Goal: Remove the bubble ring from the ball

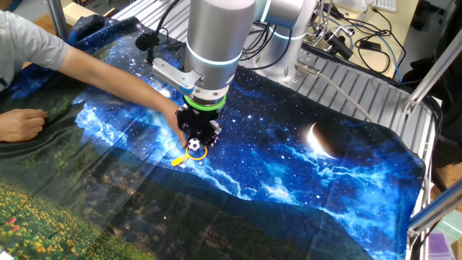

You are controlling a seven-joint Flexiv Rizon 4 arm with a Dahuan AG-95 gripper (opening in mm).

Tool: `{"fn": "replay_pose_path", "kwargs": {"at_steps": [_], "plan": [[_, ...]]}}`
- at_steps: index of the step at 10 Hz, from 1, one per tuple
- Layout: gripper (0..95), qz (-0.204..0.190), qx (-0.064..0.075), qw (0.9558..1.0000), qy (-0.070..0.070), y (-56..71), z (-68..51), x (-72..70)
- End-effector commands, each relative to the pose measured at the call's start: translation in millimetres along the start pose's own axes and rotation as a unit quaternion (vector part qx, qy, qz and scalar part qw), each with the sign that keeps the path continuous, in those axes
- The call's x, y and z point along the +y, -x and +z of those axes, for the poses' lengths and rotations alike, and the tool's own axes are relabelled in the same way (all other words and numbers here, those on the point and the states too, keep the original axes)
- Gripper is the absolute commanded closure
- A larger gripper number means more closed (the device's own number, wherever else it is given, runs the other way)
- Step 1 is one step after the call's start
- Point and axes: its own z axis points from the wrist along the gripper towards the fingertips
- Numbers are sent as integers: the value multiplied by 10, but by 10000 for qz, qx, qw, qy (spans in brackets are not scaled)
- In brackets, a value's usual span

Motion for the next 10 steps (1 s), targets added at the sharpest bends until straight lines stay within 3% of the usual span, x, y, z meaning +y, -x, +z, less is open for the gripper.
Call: {"fn": "replay_pose_path", "kwargs": {"at_steps": [1,2,3,4,5,6,7,10], "plan": [[570,272,4,9996,3,29,66,0],[570,326,5,9995,19,109,112,-3],[760,295,2,9996,22,200,143,-12],[760,284,12,9996,17,258,153,-19],[570,286,9,9996,6,295,171,-26],[570,273,-19,9996,-12,293,206,-35],[570,166,-35,9998,-121,284,245,-61],[570,151,-86,9998,-83,258,334,-147]]}}
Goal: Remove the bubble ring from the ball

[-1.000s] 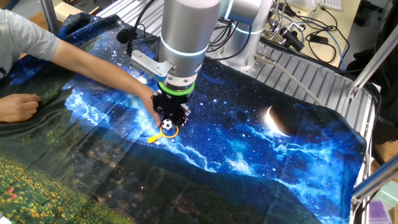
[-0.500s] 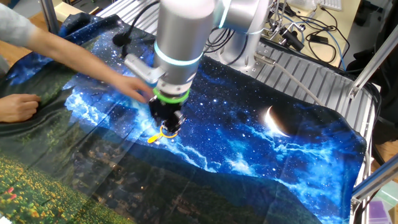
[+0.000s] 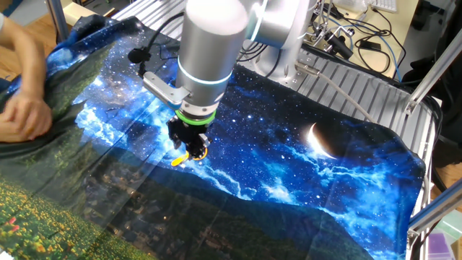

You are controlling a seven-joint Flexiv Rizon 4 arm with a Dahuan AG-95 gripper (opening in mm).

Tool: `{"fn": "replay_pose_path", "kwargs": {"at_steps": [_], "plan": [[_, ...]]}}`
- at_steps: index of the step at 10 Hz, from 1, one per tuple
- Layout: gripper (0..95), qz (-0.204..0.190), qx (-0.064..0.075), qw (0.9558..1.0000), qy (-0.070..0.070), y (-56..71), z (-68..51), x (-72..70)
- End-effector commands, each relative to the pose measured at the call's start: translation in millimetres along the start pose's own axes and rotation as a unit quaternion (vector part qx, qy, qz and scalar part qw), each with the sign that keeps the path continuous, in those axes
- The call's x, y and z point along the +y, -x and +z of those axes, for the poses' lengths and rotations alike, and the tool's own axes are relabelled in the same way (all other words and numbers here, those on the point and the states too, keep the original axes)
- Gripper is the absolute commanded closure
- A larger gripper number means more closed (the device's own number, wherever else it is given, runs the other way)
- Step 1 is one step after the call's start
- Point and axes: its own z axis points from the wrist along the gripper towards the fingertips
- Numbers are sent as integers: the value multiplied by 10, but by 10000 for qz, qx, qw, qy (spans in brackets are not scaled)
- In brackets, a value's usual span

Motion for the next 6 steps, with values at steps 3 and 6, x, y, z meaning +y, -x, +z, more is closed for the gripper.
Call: {"fn": "replay_pose_path", "kwargs": {"at_steps": [3,6], "plan": [[570,-40,-17,10000,81,-1,124,-1],[570,-48,-87,9999,65,-30,225,-13]]}}
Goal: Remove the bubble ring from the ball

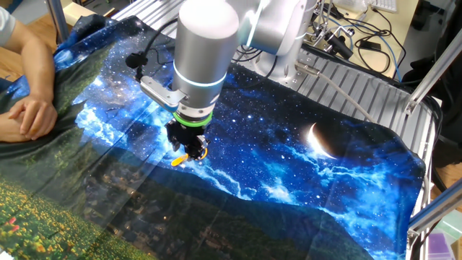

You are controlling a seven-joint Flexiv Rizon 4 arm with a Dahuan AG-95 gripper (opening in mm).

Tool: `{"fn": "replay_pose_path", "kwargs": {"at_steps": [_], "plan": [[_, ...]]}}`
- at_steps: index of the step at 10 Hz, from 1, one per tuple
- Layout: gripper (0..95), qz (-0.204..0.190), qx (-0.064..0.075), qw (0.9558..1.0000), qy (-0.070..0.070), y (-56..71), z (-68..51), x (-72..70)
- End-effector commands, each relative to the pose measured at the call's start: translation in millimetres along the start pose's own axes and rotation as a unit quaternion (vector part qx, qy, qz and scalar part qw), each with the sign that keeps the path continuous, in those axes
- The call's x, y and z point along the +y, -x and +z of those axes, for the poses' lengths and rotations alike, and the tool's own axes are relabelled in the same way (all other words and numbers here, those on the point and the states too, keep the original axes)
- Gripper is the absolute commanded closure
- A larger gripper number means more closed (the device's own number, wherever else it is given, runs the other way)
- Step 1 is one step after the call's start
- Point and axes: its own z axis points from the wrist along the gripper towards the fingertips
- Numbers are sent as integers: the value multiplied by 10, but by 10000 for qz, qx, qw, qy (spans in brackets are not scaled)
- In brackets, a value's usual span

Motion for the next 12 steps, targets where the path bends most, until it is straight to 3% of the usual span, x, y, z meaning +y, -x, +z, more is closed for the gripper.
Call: {"fn": "replay_pose_path", "kwargs": {"at_steps": [1,2,3,12], "plan": [[570,-32,24,10000,36,-17,41,-12],[570,-47,21,10000,31,-23,54,-15],[760,-56,18,10000,73,-20,53,-14],[760,-35,21,9999,107,16,44,-17]]}}
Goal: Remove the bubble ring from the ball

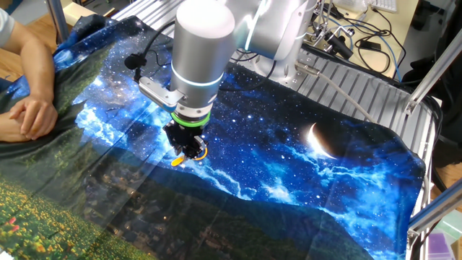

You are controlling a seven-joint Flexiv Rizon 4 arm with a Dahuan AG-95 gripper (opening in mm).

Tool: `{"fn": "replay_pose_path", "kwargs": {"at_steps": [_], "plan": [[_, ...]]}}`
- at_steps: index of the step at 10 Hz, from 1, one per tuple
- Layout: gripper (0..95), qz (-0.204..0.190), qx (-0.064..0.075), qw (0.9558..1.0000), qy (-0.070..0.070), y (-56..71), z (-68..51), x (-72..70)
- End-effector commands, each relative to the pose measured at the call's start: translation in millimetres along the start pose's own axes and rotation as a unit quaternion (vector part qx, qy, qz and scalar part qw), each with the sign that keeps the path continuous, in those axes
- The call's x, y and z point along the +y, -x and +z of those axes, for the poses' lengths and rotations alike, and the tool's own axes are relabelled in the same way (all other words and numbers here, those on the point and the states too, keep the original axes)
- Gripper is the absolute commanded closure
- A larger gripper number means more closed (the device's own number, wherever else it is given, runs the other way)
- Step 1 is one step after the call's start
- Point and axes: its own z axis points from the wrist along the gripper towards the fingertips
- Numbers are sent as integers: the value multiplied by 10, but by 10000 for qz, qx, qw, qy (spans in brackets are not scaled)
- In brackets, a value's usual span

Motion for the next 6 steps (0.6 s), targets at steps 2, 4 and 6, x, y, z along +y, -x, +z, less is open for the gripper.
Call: {"fn": "replay_pose_path", "kwargs": {"at_steps": [2,4,6], "plan": [[760,125,254,9996,15,1,4,0],[760,254,342,9989,199,1,4,0],[760,216,288,9992,185,1,4,0]]}}
